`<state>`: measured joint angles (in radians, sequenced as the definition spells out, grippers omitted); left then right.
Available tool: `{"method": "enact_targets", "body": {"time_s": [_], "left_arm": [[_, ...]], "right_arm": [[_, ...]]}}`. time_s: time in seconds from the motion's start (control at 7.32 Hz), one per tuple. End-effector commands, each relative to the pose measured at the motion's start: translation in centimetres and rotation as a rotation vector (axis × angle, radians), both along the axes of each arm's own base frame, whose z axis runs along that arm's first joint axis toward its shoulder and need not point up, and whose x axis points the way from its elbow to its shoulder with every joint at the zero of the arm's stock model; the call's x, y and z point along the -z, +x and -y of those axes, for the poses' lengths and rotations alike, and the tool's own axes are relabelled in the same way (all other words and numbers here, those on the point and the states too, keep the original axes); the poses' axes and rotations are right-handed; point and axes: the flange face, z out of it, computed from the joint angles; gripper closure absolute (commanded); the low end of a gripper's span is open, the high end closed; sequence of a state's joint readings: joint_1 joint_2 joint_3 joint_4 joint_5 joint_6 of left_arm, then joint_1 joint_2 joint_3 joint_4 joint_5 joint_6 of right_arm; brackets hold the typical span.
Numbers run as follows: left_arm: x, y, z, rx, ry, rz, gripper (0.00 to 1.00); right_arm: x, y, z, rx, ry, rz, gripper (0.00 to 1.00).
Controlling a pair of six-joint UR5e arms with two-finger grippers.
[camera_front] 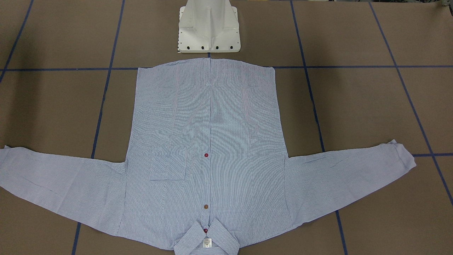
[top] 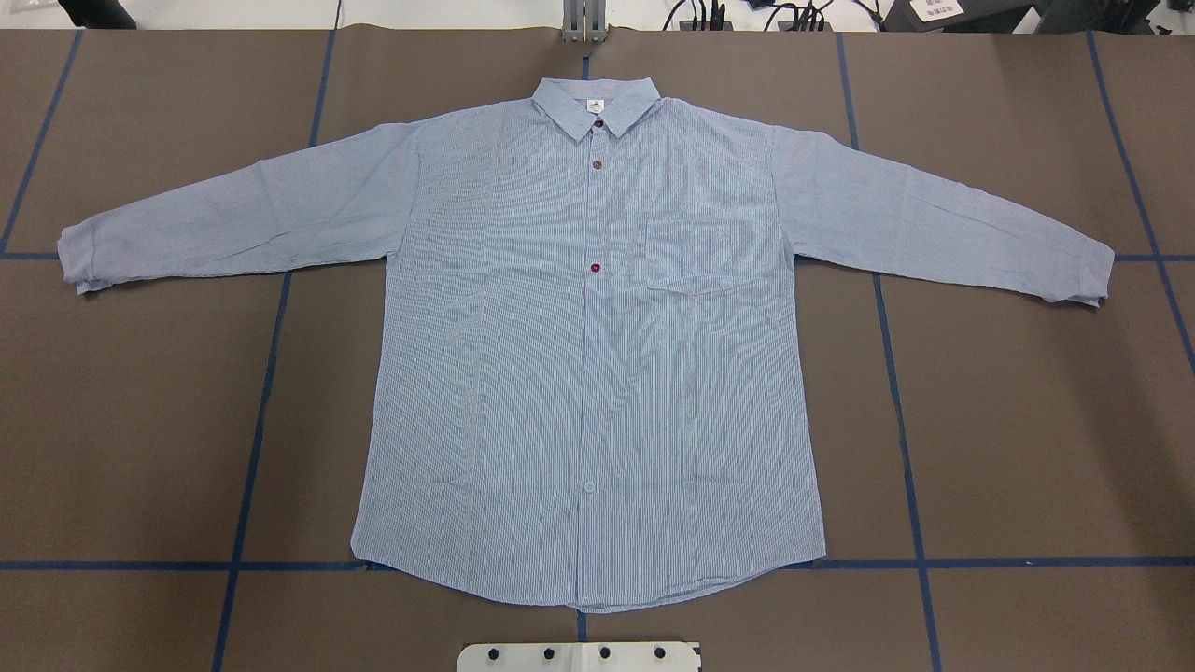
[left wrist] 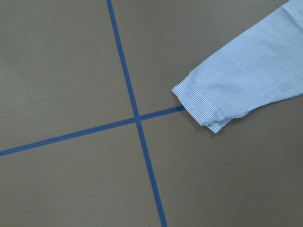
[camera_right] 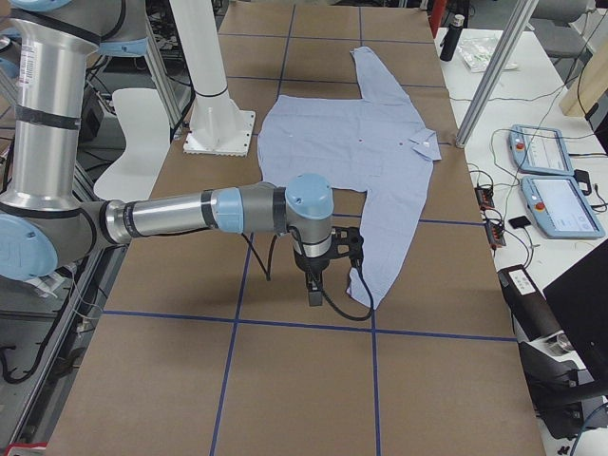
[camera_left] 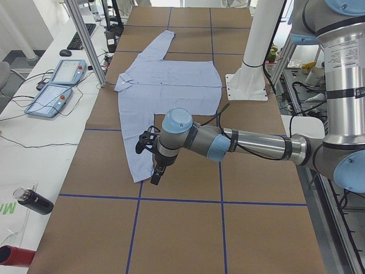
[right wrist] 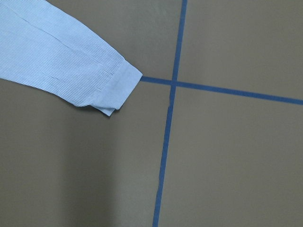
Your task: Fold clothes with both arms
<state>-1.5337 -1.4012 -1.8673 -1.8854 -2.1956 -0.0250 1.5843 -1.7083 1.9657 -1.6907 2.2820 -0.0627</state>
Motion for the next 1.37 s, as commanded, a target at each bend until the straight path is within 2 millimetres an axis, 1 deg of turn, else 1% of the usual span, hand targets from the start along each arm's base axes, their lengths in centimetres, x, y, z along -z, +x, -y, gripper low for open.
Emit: {"method": "enact_targets", "body": {"time_s": [0.0,0.14,0.27,0.41,0.55,0.68,0.82,0.96,1.09,1.23], "left_arm": [[1.1,-0.2,0.3,0.037,0.073,0.004,0.0],[1.4,-0.6,0.4,0.055,0.079,0.012,0.0],[2.6,-0.6,0.4,0.047,0.124,0.007,0.0],[5.6,-0.8,2.9,0.067,0.299,0.012,0.0],[5.4,-1.1,2.5,0.082,0.341,0.023,0.0],[6.1,-0.9,3.7,0.081,0.351,0.019,0.0],[6.2,-0.9,3.2,0.077,0.356,0.013,0.0],[6.0,-0.9,3.1,0.074,0.356,0.016,0.0],[5.9,-0.9,3.0,0.07,0.358,0.019,0.0],[6.2,-0.9,2.9,0.069,0.362,0.015,0.0]], "right_arm": [[2.1,-0.1,1.7,0.0,0.043,0.008,0.0],[2.9,-0.1,2.1,0.003,0.061,0.013,0.0],[2.9,-0.2,2.2,0.006,0.068,0.012,0.0],[3.1,-0.3,2.5,0.007,0.104,0.026,0.0],[3.5,-1.5,2.7,0.036,0.151,0.053,0.0],[3.0,-4.1,3.4,0.092,0.168,0.069,0.0],[1.7,-7.0,4.2,0.152,0.199,0.098,0.02],[-1.9,-8.7,4.8,0.17,0.183,0.135,0.02],[-4.1,-9.5,5.0,0.109,0.137,0.202,0.02],[-5.7,-11.1,5.1,0.036,0.11,0.218,0.02]]}}
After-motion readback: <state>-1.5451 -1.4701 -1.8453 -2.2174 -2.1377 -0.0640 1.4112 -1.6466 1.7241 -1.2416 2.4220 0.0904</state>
